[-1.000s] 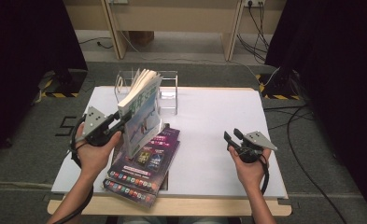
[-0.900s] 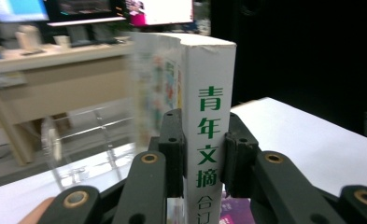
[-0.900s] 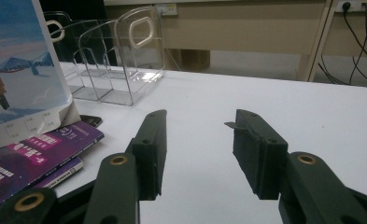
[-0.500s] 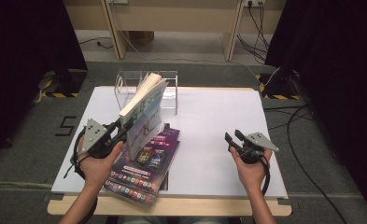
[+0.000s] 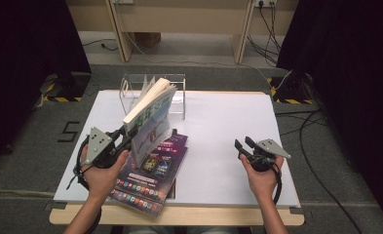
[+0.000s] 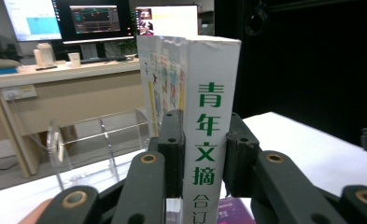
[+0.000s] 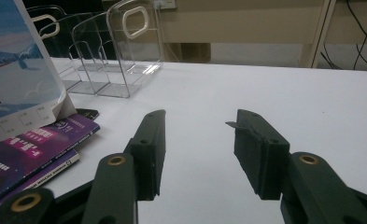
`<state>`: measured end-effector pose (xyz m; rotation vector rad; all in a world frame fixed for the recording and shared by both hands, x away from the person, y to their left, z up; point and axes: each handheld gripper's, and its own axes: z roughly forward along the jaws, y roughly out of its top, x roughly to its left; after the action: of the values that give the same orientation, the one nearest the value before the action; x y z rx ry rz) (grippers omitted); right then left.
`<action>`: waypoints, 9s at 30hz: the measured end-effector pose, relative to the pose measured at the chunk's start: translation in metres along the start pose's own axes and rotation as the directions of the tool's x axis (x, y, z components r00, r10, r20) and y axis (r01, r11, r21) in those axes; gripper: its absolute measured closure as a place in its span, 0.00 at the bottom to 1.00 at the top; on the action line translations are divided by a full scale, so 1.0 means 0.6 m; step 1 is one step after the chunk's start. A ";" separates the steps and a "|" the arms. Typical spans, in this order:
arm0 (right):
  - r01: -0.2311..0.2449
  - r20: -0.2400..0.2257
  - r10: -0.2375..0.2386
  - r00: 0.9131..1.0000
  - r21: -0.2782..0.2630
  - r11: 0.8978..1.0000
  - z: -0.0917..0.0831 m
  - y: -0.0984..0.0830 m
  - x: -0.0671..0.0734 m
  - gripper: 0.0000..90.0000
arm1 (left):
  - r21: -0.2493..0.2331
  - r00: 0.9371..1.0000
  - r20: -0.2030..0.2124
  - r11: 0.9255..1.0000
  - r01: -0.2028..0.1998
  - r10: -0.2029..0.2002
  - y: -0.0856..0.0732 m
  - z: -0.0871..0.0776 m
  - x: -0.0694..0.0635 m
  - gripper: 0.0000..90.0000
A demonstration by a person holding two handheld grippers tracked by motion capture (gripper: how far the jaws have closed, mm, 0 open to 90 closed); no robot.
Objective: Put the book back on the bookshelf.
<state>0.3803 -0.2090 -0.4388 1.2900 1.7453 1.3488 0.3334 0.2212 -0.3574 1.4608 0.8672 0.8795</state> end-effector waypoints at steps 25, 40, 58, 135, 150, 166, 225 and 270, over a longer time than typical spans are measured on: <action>-0.023 -0.007 0.023 1.000 0.036 0.999 0.002 -0.009 -0.007 0.59 | 0.038 0.998 -0.041 0.998 0.059 -0.057 -0.015 0.041 0.012 0.78; -0.027 0.000 0.027 1.000 0.049 0.998 0.003 -0.013 -0.009 0.59 | 0.054 0.997 -0.025 0.995 0.080 -0.078 -0.005 0.054 0.019 0.81; -0.045 0.016 0.044 0.999 0.036 0.998 -0.002 -0.016 -0.025 0.59 | 0.101 0.995 0.004 0.990 0.098 -0.099 0.065 0.128 0.025 0.82; -0.057 0.016 0.057 0.998 0.045 0.997 0.005 -0.028 -0.034 0.60 | 0.129 0.987 -0.103 0.982 0.136 -0.123 0.080 0.373 0.036 0.81; -0.057 0.020 0.056 0.998 0.046 0.997 0.003 -0.028 -0.031 0.59 | 0.165 0.992 -0.053 0.979 0.123 -0.116 0.038 0.282 0.036 0.81; -0.058 0.018 0.057 0.998 0.057 0.997 0.006 -0.032 -0.032 0.59 | 0.152 0.982 -0.021 0.970 0.190 -0.190 0.031 0.256 0.046 0.71; -0.090 0.019 0.089 0.996 0.070 0.993 0.008 -0.040 -0.050 0.59 | 0.148 0.981 -0.166 0.981 0.123 -0.098 0.019 0.415 0.020 0.82; -0.098 0.008 0.097 0.995 0.095 0.991 0.011 -0.042 -0.046 0.58 | 0.191 0.958 -0.187 0.948 0.253 -0.218 0.026 0.394 0.044 0.81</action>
<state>0.3878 -0.2323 -0.4676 1.4459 1.7841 1.3297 0.5576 0.1397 -0.3532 1.4431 1.2654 0.7501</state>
